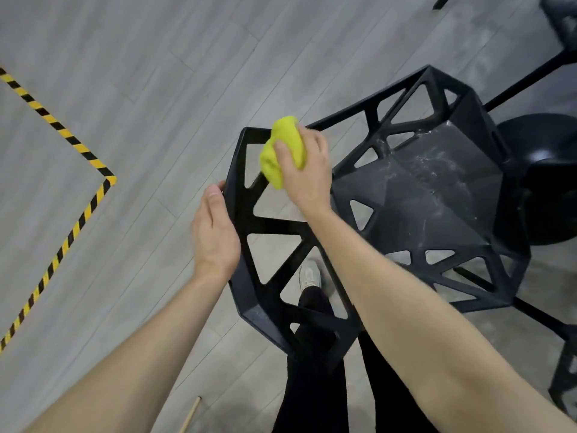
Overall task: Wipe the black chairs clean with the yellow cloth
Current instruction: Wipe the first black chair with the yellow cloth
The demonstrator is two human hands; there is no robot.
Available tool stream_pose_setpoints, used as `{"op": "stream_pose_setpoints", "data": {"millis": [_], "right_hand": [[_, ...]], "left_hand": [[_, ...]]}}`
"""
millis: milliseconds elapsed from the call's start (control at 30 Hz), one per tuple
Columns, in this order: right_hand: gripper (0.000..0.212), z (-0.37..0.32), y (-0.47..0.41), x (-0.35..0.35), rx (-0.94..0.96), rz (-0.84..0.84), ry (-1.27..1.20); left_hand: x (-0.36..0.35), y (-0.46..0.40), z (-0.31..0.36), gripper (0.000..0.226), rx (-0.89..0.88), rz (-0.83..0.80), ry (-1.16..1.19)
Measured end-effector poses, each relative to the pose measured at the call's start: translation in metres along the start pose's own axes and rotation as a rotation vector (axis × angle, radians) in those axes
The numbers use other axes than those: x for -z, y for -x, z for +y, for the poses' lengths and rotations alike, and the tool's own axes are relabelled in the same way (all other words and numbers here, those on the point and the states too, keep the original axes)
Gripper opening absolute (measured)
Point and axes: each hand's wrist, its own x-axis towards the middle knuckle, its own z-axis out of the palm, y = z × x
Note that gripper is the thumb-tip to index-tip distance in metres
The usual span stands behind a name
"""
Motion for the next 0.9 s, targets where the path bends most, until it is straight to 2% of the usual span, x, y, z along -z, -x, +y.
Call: {"op": "stream_pose_setpoints", "data": {"millis": [100,200,267,333,400,500,567,633,700,767,900], "right_hand": [[0.049,0.014,-0.053,-0.008,-0.034,0.060,0.094],[0.044,0.058,-0.009,0.005,0.064,-0.093,0.140],[0.045,0.094,0.029,0.027,-0.034,-0.237,0.207],[0.044,0.109,0.033,0.045,-0.155,-0.262,0.199],[0.045,0.096,0.004,0.037,-0.161,-0.159,0.119],[0.050,0.054,-0.039,0.002,-0.043,-0.035,-0.019],[0.051,0.058,-0.028,-0.008,-0.018,-0.054,-0.027],[0.054,0.093,0.019,0.009,-0.039,-0.164,0.059],[0.053,0.127,0.061,0.039,-0.140,-0.288,0.078],[0.050,0.128,0.043,0.051,-0.160,-0.345,0.096],[0.055,0.061,-0.046,0.018,-0.124,-0.190,-0.006]], "left_hand": [[0.000,-0.001,-0.001,0.054,-0.020,-0.020,-0.051],[0.001,0.000,0.002,0.057,-0.028,-0.021,-0.063],[0.001,0.001,0.003,0.057,-0.025,-0.019,-0.079],[0.001,0.002,0.005,0.056,-0.013,-0.013,-0.080],[0.001,0.001,0.002,0.055,-0.023,-0.015,-0.083],[0.001,-0.003,-0.002,0.059,-0.045,-0.009,-0.080],[0.002,-0.004,-0.003,0.061,-0.052,-0.007,-0.090],[0.003,-0.003,-0.002,0.060,-0.063,-0.011,-0.092],[0.004,-0.002,-0.001,0.058,-0.066,-0.010,-0.086],[0.003,-0.002,0.001,0.055,-0.063,-0.012,-0.085],[0.002,-0.002,0.002,0.059,-0.062,0.005,-0.096]]}}
